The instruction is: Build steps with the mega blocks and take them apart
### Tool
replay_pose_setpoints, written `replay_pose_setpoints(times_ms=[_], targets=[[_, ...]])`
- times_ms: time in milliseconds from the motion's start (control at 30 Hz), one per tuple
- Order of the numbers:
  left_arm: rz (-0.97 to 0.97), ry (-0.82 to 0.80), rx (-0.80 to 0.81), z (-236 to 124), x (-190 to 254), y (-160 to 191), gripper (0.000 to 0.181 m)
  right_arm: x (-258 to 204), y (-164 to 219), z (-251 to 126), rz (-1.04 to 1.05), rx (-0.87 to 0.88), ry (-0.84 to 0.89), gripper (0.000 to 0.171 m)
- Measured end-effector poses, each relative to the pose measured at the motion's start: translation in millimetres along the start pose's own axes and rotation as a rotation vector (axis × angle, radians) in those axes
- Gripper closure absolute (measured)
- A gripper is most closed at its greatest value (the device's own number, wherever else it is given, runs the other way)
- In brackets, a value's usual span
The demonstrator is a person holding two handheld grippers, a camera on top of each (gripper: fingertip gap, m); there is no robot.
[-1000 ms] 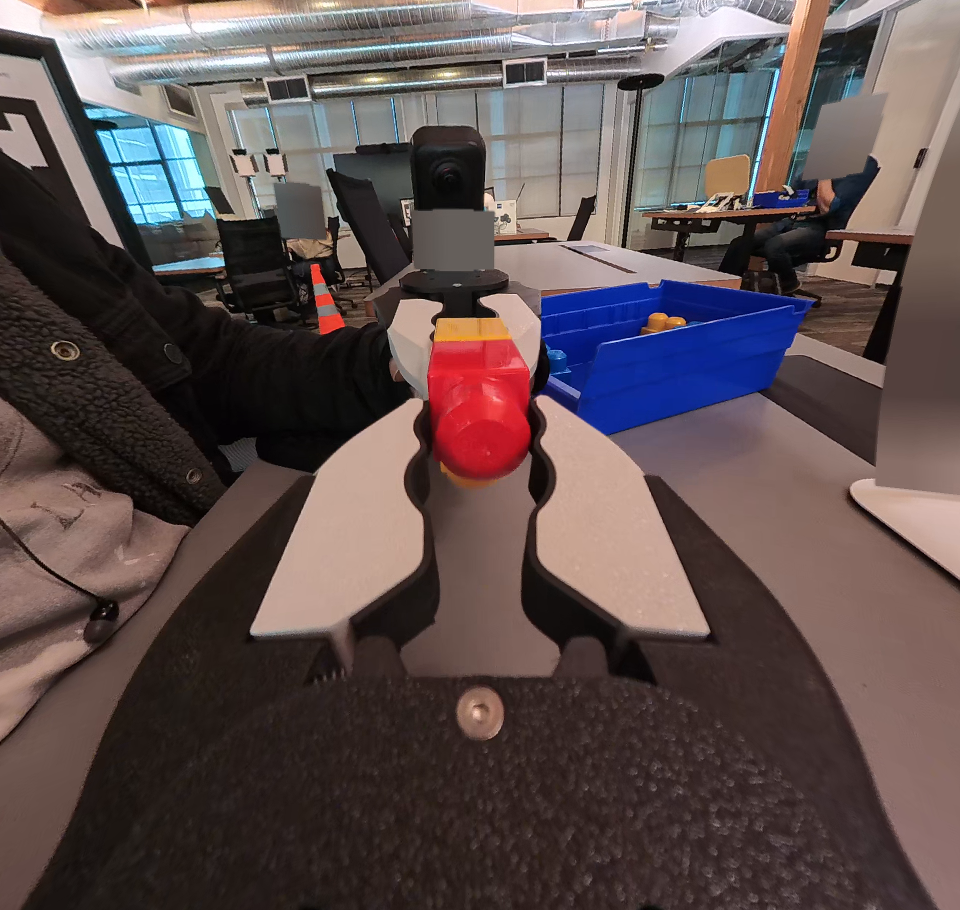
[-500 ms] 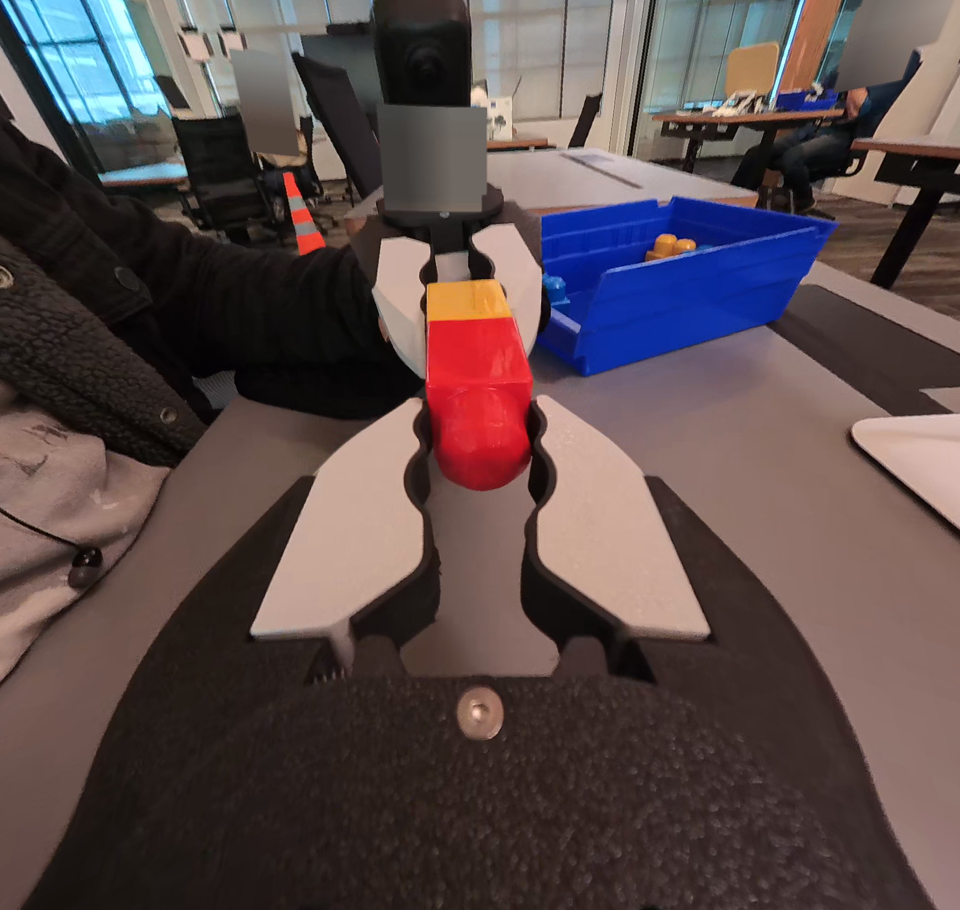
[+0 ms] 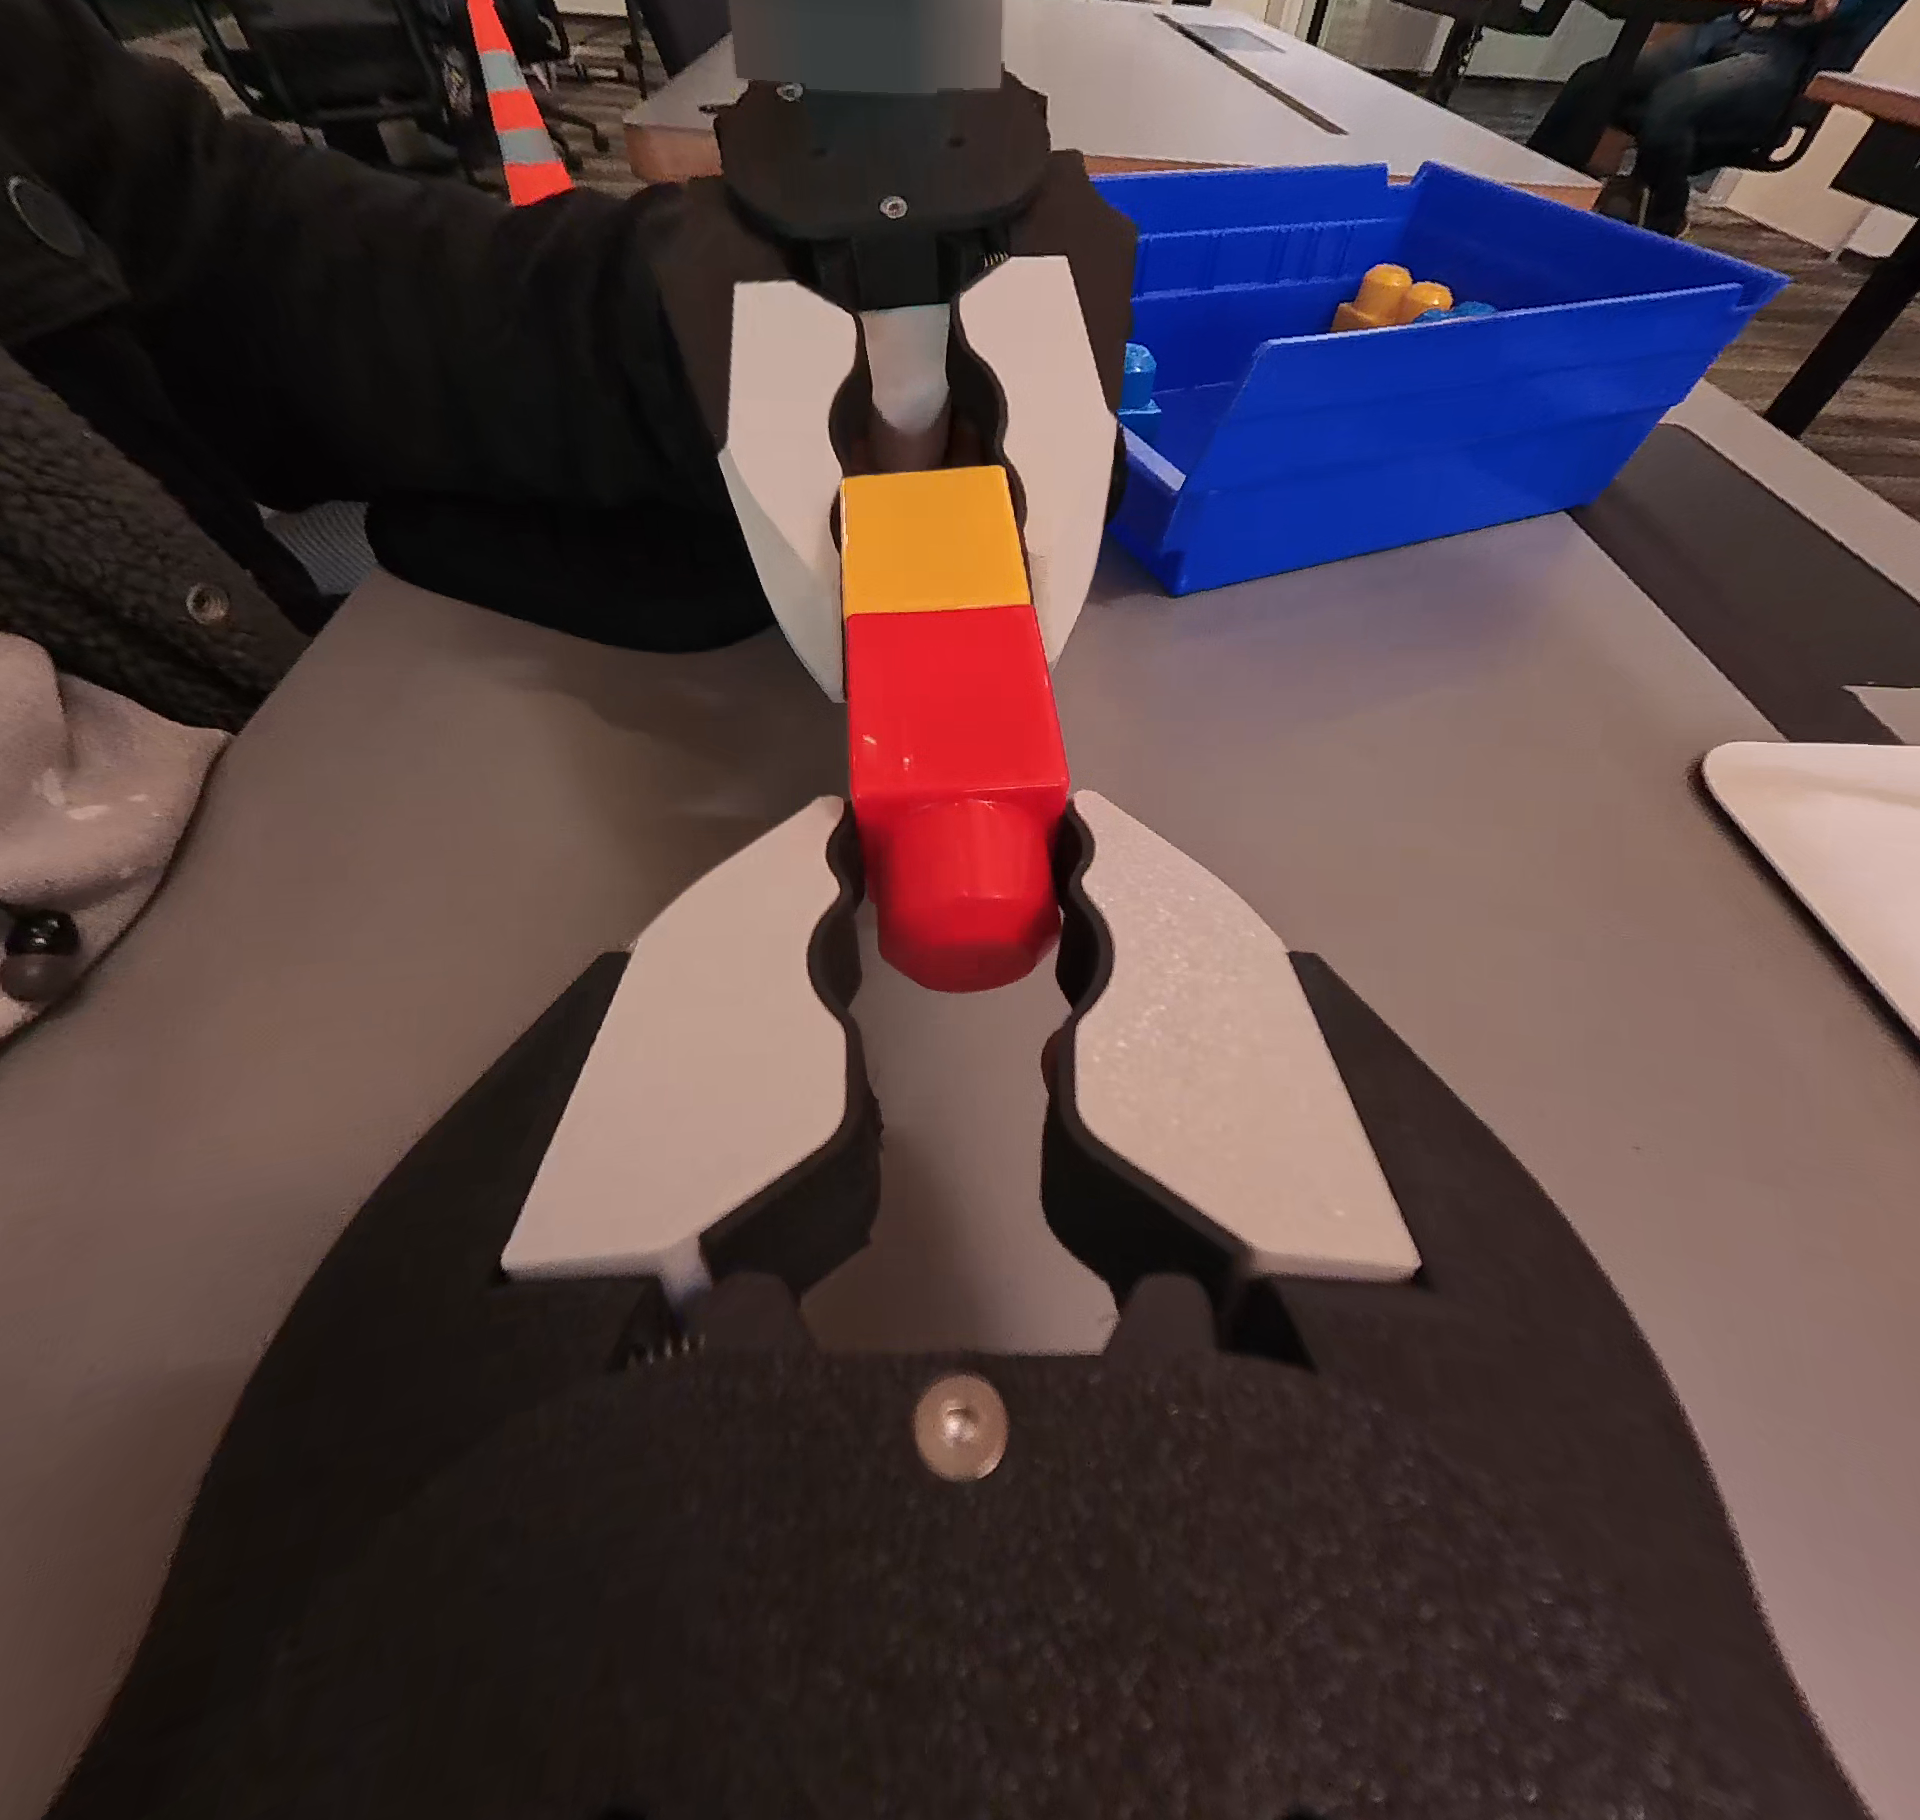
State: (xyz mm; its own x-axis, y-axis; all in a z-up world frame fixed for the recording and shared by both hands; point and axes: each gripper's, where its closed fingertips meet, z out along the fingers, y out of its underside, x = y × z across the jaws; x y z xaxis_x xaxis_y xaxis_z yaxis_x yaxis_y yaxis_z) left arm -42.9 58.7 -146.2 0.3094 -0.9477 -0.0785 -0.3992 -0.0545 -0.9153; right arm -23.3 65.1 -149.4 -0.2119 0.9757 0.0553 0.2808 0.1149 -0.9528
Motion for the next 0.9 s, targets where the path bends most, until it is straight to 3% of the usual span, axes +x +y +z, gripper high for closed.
replay_pose_setpoints(times_ms=[600, 900], targets=[[-0.001, 0.022, -0.016, 4, 4, 6, 0.145, 0, 6, 0, -0.058, -0.052, 0.024, 0.136], [-0.015, 0.013, 0.130, -3, 2, -15, 0.145, 4, -21, -16, 0.019, 0.058, 0.025, 0.133]])
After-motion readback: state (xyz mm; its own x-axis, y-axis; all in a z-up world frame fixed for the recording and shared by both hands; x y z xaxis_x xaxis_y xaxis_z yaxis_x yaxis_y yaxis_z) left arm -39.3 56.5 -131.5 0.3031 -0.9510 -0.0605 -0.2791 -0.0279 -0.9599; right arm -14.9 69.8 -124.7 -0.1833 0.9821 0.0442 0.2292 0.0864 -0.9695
